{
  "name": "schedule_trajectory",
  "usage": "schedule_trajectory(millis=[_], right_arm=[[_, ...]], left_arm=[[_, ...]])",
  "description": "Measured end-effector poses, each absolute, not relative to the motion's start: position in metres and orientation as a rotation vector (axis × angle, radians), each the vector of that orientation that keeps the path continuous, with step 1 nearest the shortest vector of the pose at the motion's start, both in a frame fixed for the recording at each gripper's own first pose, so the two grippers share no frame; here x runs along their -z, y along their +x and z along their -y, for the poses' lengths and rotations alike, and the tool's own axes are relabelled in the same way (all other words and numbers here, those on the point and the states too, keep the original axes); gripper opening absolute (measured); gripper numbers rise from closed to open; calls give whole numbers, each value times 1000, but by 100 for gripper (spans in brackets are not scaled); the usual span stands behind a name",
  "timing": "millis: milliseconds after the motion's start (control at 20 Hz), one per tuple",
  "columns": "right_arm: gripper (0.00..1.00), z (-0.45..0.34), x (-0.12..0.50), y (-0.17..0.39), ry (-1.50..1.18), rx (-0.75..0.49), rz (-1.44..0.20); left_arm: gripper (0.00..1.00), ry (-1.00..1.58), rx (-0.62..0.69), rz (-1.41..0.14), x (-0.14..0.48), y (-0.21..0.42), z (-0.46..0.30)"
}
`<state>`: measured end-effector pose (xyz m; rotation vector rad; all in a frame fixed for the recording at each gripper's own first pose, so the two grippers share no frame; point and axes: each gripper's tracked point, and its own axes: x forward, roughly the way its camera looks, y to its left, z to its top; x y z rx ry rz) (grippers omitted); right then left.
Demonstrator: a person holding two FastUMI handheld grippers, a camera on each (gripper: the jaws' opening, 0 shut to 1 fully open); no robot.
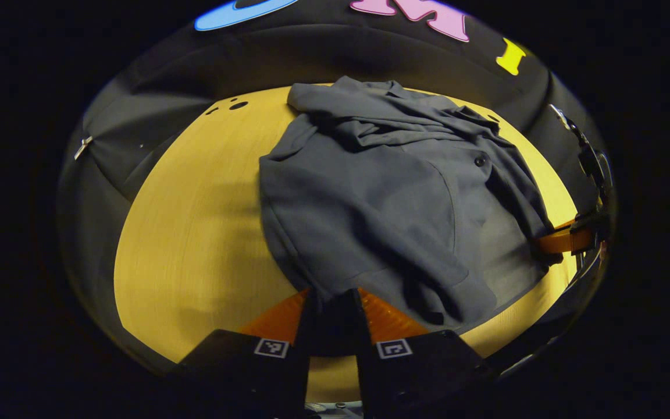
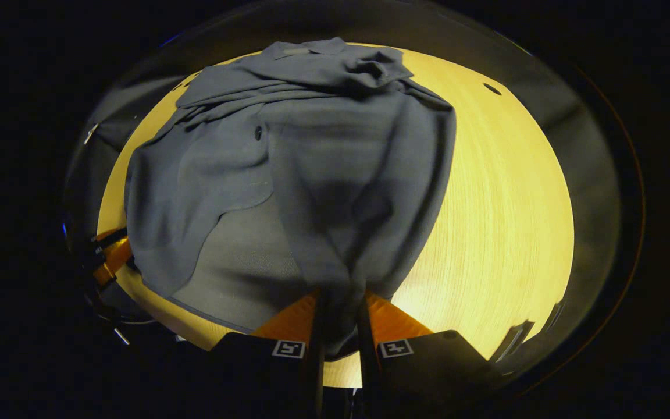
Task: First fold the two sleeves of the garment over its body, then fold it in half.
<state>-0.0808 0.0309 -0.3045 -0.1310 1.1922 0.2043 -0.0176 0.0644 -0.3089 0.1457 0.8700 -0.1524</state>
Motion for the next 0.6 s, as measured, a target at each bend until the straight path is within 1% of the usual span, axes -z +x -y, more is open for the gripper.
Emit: schedule_trajectory(millis=[50, 100, 150, 200, 250, 300, 400, 600], right_arm=[[24, -32, 302, -82, -111, -207, -1194], [17, -33, 307, -81, -98, -218, -1188], [11, -34, 305, -82, -91, -229, -1190], [9, -34, 306, -82, -90, -246, -1187], [7, -33, 304, -82, -89, -259, -1169], [7, -34, 305, -80, -85, -265, -1159], [7, -34, 306, -80, -59, -263, -1149], [7, -27, 291, -77, -12, -271, -1121]], left_arm=[[40, 147, 160, -871, 310, -17, -64], [31, 144, 167, -867, 309, -16, -62], [31, 139, 174, -866, 309, -17, -60], [20, 126, 179, -850, 307, -15, -58], [15, 114, 182, -836, 306, -14, -58], [9, 106, 184, -829, 305, -13, -58], [6, 92, 185, -831, 304, -15, -58], [6, 44, 197, -783, 281, -18, -53]])
